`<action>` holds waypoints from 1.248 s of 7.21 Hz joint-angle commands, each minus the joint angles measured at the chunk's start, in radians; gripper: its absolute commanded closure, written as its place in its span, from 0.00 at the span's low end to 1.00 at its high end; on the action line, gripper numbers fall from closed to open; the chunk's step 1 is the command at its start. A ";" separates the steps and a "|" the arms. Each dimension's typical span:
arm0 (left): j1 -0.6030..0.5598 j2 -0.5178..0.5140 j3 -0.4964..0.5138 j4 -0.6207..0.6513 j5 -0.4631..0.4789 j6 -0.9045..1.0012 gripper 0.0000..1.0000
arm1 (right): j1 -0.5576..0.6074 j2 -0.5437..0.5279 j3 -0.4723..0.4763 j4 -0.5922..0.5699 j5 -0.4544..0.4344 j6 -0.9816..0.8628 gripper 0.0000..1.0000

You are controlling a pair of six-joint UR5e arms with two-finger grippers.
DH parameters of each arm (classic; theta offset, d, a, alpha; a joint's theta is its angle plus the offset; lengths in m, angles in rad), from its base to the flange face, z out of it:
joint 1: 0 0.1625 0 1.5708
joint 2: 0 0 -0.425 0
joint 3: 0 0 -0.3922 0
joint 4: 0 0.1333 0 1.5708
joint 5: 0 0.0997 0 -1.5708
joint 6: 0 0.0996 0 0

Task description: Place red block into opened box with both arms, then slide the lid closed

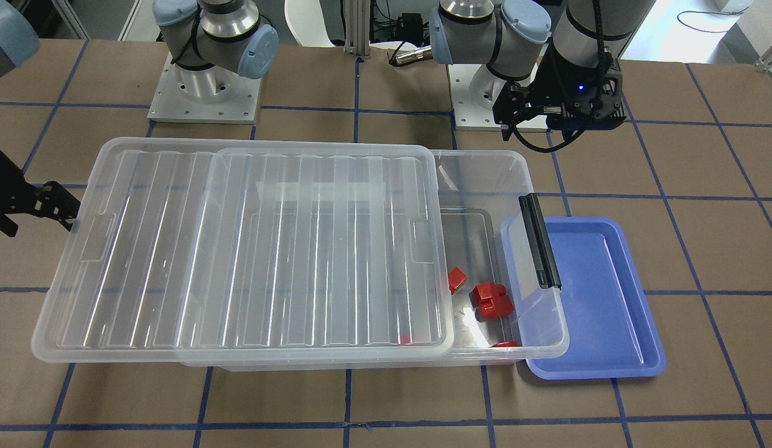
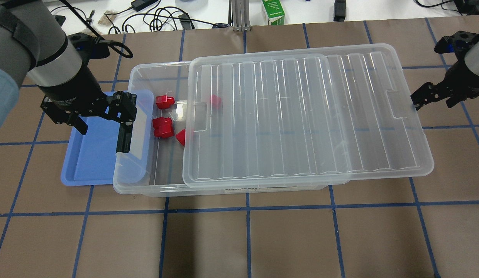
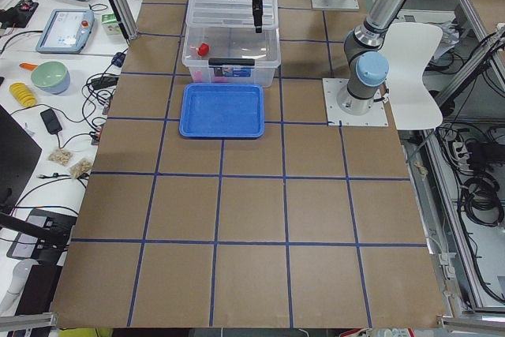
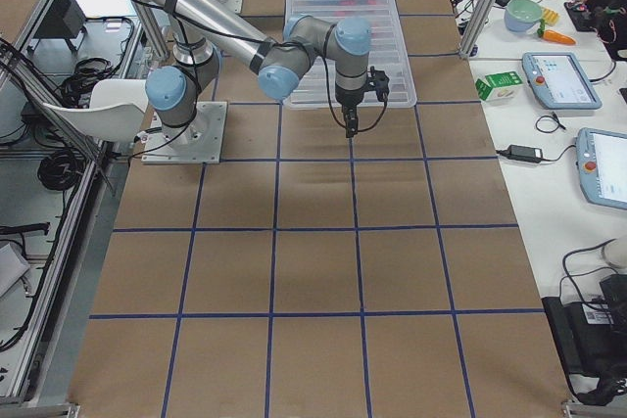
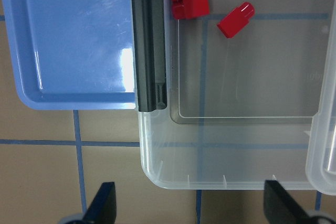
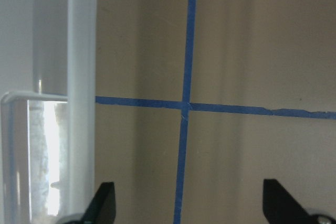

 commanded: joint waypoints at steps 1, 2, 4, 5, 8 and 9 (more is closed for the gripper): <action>0.000 0.001 0.000 0.000 0.001 0.002 0.00 | 0.069 -0.001 0.000 0.002 0.002 0.109 0.00; 0.000 0.001 0.000 0.000 0.001 0.002 0.00 | 0.121 -0.003 0.000 -0.004 0.002 0.176 0.00; 0.002 0.001 0.000 0.000 0.001 0.004 0.00 | 0.189 -0.003 0.000 -0.011 -0.006 0.224 0.00; 0.002 0.001 0.000 0.000 0.001 0.002 0.00 | 0.198 -0.003 0.000 -0.012 0.001 0.249 0.00; 0.002 0.001 0.000 0.000 0.001 0.004 0.00 | 0.250 -0.007 0.000 -0.012 0.001 0.250 0.00; 0.003 0.001 0.000 0.000 0.001 0.004 0.00 | 0.250 -0.009 0.000 -0.012 0.001 0.250 0.00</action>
